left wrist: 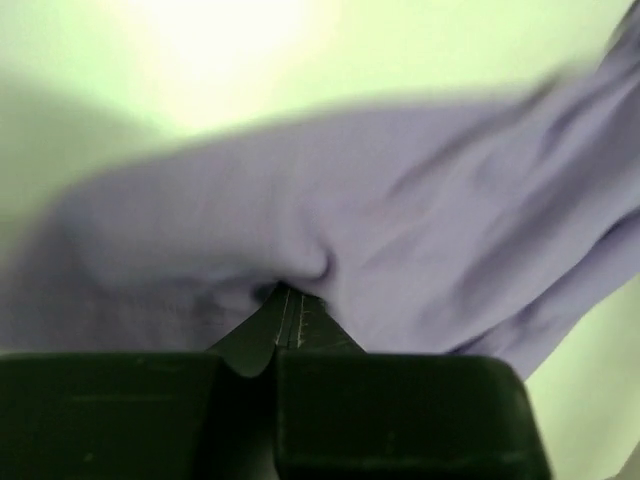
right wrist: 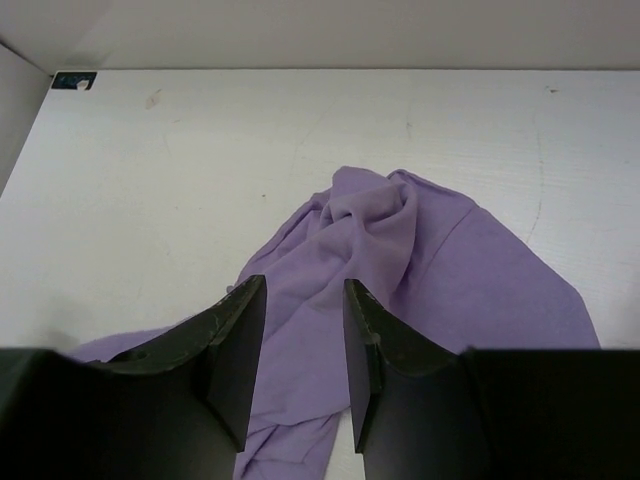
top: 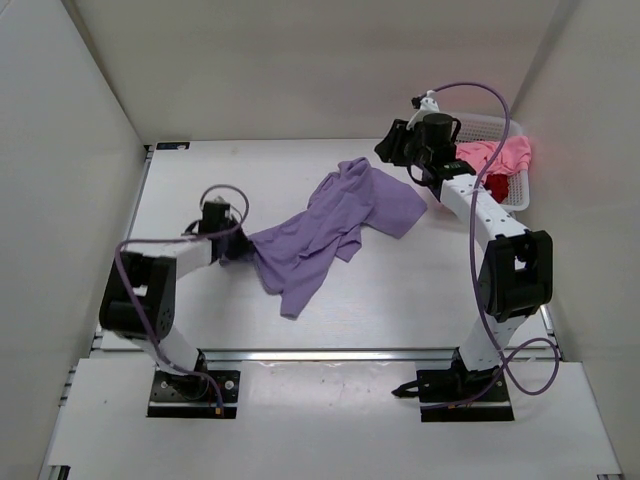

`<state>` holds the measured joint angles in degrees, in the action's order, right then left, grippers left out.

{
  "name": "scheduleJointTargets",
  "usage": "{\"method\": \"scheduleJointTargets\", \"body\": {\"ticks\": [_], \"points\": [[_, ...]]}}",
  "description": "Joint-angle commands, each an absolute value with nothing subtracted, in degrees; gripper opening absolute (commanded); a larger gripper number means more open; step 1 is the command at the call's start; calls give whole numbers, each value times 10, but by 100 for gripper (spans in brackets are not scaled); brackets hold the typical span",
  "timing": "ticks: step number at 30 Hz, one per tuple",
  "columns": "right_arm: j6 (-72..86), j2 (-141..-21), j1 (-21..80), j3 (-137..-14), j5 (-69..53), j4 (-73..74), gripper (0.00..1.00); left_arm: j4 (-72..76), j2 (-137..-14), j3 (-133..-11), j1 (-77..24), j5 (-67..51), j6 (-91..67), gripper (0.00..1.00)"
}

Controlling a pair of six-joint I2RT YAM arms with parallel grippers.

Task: Fold and stack the t-shirts
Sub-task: Flatten out the tshirt

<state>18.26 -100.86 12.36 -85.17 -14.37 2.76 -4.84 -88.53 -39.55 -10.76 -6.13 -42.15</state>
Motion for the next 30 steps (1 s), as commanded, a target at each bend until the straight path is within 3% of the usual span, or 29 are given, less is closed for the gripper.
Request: {"method": "scheduleJointTargets", "body": {"ticks": [1,5,6,7,8,10,12,19,30], "points": [[199,-997,133,-823,-93,-15,34,-15,-955,-552,-69,-43,-425,0],[251,-970,128,-731,-67,-40,32,-43,-1042,-743,-52,10,-393,0],[262,-967,127,-707,-64,-44,31,-56,-1066,-780,-49,2,-388,5],[263,-959,129,-690,-54,-52,31,-64,-1083,-795,-47,-17,-384,13],[267,-950,134,-666,-47,-52,32,-73,-1085,-810,-49,-21,-386,29],[271,-936,144,-633,-11,-48,34,-51,-1054,-774,-47,-4,-388,46],[278,-912,135,-577,27,-42,35,-4,-1005,-658,-40,-1,-409,63],[298,-894,75,-497,68,-26,42,26,-916,-465,-30,-25,-430,68],[287,-1018,44,-591,45,-36,46,4,-890,-411,-24,-22,-429,70]]}}
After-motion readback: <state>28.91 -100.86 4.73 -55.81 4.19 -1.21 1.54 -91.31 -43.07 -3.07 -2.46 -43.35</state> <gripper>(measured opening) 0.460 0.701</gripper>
